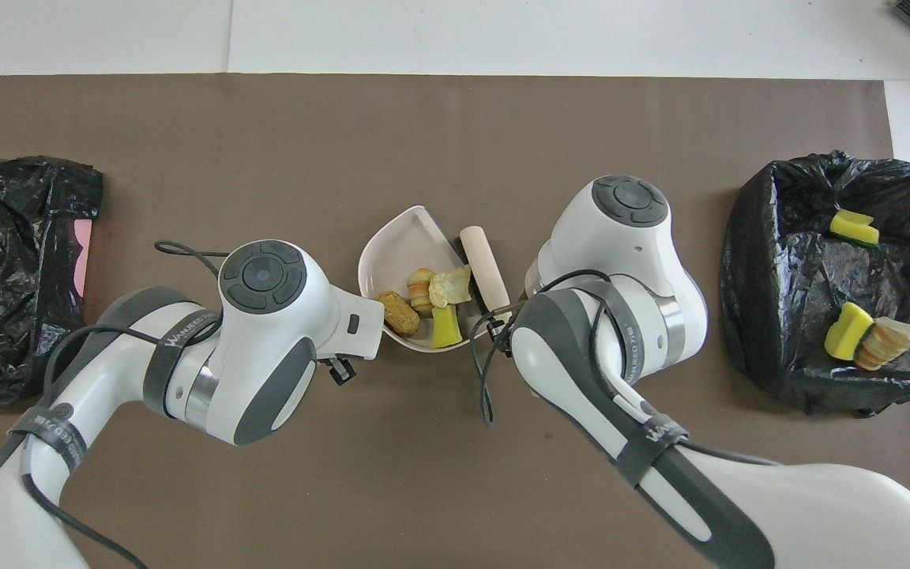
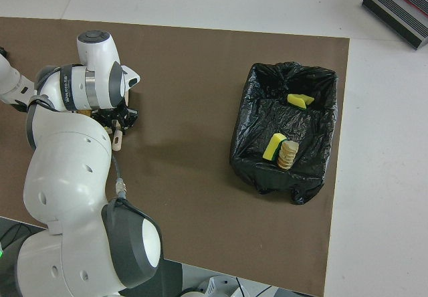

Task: Sweep and dump trash in bin
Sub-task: 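Carry the loaded dustpan over the trash bag with the left gripper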

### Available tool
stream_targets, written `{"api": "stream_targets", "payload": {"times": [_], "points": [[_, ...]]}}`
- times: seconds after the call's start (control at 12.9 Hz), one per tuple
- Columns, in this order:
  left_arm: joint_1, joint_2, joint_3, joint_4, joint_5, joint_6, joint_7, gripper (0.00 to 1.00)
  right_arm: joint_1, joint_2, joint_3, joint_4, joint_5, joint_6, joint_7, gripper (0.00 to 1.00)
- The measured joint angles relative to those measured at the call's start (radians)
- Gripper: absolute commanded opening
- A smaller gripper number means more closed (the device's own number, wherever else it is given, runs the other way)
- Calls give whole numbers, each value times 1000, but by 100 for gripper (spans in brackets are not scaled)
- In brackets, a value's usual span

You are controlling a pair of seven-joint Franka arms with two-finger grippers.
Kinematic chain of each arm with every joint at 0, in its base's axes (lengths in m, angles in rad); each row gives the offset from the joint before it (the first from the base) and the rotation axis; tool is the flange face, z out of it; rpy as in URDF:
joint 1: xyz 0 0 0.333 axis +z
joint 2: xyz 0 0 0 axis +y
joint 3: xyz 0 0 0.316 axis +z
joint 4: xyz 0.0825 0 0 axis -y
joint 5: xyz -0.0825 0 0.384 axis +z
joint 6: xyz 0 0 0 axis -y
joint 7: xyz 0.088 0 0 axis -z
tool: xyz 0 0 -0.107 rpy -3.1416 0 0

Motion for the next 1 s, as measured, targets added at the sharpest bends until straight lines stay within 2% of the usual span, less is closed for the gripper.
{"api": "stream_targets", "payload": {"times": [0.23, 0.62, 0.85, 1.0], "points": [[1, 0, 3, 1, 0, 22, -37, 0, -69, -37, 0, 1, -107, -33, -13, 0], [35, -29, 12, 15, 0, 38, -79, 0, -75, -121, 1, 2, -185, -148, 49, 0], [102, -104, 14, 24, 0, 31, -92, 0, -9, -160, 8, -17, -187, -177, 258, 0], [163, -175, 17, 39, -4, -60, -108, 0, 74, -200, 13, -76, -186, -161, 391, 0]]}}
